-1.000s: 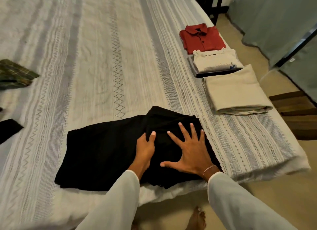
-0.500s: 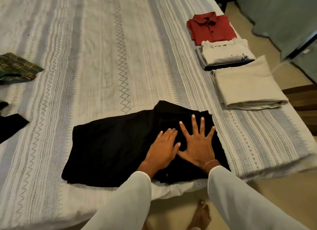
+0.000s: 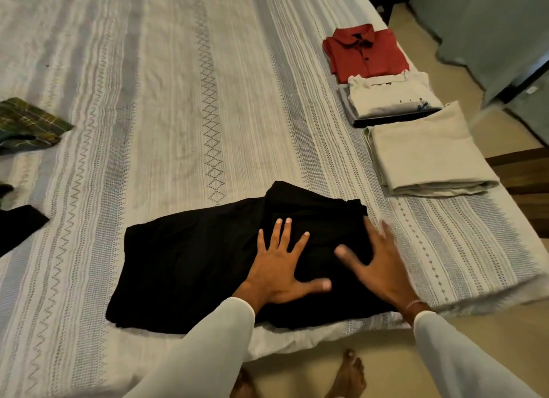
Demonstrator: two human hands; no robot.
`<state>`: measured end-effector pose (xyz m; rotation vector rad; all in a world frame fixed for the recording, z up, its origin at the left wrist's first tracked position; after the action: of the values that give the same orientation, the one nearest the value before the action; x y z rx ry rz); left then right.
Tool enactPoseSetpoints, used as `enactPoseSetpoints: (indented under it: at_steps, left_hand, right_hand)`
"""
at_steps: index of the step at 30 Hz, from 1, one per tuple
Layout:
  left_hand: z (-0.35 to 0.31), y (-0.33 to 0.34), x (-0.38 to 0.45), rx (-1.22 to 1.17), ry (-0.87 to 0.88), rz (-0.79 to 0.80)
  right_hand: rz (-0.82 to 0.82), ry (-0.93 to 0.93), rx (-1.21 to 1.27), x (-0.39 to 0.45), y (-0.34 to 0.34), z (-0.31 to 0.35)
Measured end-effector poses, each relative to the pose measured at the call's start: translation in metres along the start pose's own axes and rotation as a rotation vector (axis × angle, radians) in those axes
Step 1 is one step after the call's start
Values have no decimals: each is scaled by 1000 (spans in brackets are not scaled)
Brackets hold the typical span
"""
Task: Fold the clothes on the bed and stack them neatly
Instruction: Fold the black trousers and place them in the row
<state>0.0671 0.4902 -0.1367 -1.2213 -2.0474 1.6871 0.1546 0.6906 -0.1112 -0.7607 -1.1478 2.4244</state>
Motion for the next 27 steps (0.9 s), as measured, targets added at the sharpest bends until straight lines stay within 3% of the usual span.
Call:
enactPoseSetpoints:
  at_steps: [2, 6, 11, 14, 16, 20, 22, 24, 27]
  left_hand:
    - [3, 1, 2, -29, -57, 25]
    - [3, -5, 1, -86, -31, 9]
    - [12, -24, -24, -244, -7, -1]
    - [20, -42, -48, -529, -24, 99]
    - [32, -59, -63, -892, -55, 115]
    - [84, -95, -92, -1729, -252, -33]
    - [103, -112, -105, -1841, -321, -46]
    - [129, -118, -115, -1800, -416, -92]
    - [167, -114, -130, -1790, -560, -158]
  right_hand:
    - [-37, 222, 146, 6, -10, -18]
    - [190, 394, 473, 14, -10, -23]
    - [403, 336, 845, -5, -28, 40]
    - [526, 275, 1063, -25, -30, 94]
    - [584, 182, 1027, -34, -23, 130]
    - [565, -179, 607, -42, 15, 193]
    - [514, -434, 401, -54, 40, 227]
    - [438, -659, 189, -67, 73, 254]
    - [261, -743, 28, -79, 108, 275]
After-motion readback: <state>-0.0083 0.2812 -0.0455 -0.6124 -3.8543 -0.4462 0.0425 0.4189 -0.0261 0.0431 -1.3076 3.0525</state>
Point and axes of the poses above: each hand's wrist, its own x-axis towards the middle knuckle, its own y-axis out of the palm, z = x × y, the point moved 7 cm from there along x, towards the middle knuckle, and after that the axes turned 2 degrees about -z, right-handed, at the moved point
